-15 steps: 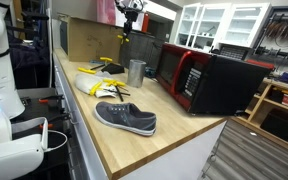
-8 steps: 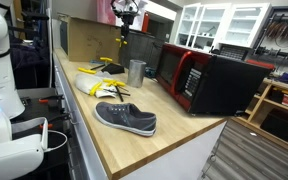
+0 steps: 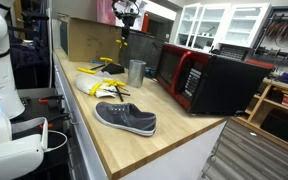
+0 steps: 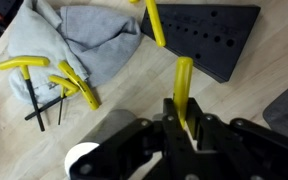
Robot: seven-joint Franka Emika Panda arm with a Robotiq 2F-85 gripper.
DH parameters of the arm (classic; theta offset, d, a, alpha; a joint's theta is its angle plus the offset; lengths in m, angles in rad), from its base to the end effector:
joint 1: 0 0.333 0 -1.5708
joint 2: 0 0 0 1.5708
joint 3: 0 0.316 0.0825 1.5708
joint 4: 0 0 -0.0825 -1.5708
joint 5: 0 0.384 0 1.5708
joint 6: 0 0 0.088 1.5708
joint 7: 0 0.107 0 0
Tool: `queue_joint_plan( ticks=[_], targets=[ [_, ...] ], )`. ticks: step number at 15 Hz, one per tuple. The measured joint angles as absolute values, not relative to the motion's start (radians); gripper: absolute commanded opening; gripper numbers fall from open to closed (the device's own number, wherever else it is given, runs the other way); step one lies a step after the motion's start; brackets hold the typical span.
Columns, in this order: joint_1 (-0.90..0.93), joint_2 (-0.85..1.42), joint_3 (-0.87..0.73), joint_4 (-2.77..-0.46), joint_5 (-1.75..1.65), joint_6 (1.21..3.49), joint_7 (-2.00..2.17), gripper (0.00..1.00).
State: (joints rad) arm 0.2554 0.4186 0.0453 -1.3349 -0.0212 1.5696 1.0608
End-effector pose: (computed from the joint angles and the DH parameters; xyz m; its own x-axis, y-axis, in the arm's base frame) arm 0.6358 0.1893 0.4785 0.7170 -0.6917 -0.0869 -0.6752 -0.7200 0.1604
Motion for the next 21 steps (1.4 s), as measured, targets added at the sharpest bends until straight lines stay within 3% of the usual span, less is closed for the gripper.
queue_joint_plan(
  ticks=[11, 21],
  targets=[
    [0.385, 0.516, 0.076, -1.271, -0.088, 1.558, 1.11, 0.04],
    [0.409, 0.586, 0.078, -1.224, -0.118, 1.388, 1.085, 0.04]
  ],
)
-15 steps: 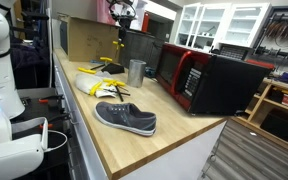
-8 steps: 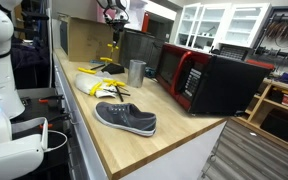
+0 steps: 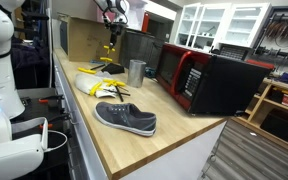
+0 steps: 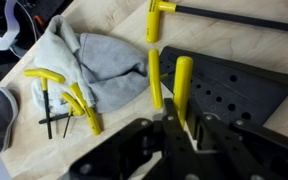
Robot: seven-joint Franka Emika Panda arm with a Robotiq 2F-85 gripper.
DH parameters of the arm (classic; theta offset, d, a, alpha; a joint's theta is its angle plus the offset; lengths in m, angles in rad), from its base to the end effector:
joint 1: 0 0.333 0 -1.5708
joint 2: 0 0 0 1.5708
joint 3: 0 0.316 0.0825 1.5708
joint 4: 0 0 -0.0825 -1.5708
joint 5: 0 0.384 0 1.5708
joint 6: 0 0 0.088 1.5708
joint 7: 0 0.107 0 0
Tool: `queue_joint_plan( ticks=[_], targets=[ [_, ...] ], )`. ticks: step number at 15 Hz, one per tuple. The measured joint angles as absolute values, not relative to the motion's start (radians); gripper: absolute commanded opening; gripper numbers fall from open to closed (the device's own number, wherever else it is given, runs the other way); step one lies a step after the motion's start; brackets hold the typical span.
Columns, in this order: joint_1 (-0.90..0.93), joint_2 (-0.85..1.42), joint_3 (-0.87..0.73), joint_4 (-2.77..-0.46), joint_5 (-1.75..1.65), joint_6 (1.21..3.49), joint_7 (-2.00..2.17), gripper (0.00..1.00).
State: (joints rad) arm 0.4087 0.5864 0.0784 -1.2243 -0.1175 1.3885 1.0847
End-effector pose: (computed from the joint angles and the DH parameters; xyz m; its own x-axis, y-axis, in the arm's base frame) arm 0.6065 0.2916 0.4069 0.8045 -0.5800 -0.1280 -0.4956 -0.7743 0.3936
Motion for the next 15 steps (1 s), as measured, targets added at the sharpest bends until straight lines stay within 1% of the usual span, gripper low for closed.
queue_joint_plan(
  ticks=[6, 15],
  targets=[
    [0.415, 0.593, 0.078, -1.224, -0.185, 1.284, 1.079, 0.04],
    [0.438, 0.609, 0.078, -1.224, -0.253, 1.336, 1.087, 0.04]
  ],
)
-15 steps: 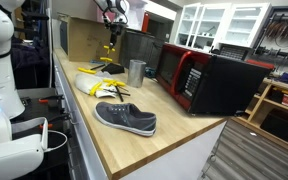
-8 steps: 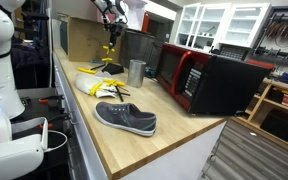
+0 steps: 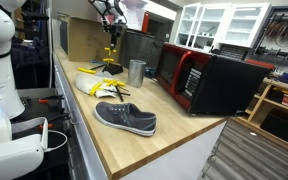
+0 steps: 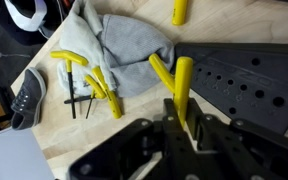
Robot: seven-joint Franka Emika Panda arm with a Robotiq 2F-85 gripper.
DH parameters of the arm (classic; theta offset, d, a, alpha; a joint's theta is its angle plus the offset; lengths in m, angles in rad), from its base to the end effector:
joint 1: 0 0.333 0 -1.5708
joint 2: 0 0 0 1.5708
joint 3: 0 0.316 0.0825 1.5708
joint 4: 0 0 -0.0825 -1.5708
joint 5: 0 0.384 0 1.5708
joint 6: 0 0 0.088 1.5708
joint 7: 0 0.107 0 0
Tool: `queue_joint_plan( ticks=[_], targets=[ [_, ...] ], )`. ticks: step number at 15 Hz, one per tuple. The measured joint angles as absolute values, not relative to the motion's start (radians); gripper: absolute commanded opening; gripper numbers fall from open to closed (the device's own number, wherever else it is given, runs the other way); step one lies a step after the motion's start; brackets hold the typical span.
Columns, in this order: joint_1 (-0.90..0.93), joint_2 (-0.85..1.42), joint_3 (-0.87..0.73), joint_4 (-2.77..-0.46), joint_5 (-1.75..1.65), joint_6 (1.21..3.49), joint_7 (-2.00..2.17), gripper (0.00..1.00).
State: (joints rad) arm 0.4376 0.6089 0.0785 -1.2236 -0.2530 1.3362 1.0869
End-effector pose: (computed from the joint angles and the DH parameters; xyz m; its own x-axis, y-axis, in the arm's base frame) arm 0.6019 0.2918 0.3927 0.8346 -0.5492 -0.0432 -0.4550 -0.7313 0.5082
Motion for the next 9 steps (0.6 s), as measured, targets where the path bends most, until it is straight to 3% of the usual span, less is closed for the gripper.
queue_joint_plan(
  ticks=[9],
  targets=[
    [0.466, 0.611, 0.078, -1.227, -0.348, 1.482, 1.09, 0.04]
  ],
)
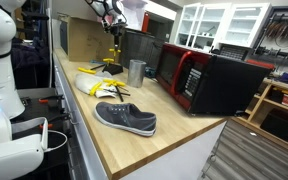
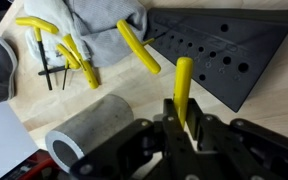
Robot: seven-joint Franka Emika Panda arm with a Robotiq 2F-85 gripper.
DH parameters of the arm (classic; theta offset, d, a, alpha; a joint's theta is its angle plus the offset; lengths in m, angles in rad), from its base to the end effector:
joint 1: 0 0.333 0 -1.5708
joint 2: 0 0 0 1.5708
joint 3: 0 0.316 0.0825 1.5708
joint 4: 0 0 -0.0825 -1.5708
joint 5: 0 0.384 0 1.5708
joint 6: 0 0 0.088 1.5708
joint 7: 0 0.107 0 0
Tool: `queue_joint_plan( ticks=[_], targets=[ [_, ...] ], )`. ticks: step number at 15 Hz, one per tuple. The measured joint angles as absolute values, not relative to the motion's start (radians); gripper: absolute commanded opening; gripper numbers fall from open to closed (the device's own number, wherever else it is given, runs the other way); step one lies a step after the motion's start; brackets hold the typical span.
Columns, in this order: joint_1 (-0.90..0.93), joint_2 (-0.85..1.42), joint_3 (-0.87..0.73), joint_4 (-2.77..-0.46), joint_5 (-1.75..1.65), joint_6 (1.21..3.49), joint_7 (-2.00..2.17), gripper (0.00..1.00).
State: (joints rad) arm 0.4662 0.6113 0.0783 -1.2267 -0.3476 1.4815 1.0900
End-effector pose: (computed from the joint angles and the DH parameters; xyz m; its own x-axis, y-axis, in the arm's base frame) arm 0.6146 0.3118 0.3974 0.8744 -0.4758 0.0948 -0.4660 -0.7694 0.4369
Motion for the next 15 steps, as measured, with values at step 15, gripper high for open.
queue_joint_plan(
  ticks=[15],
  targets=[
    [0.47, 0.555, 0.085, -1.345, -0.427, 1.376, 1.077, 0.04]
  ],
)
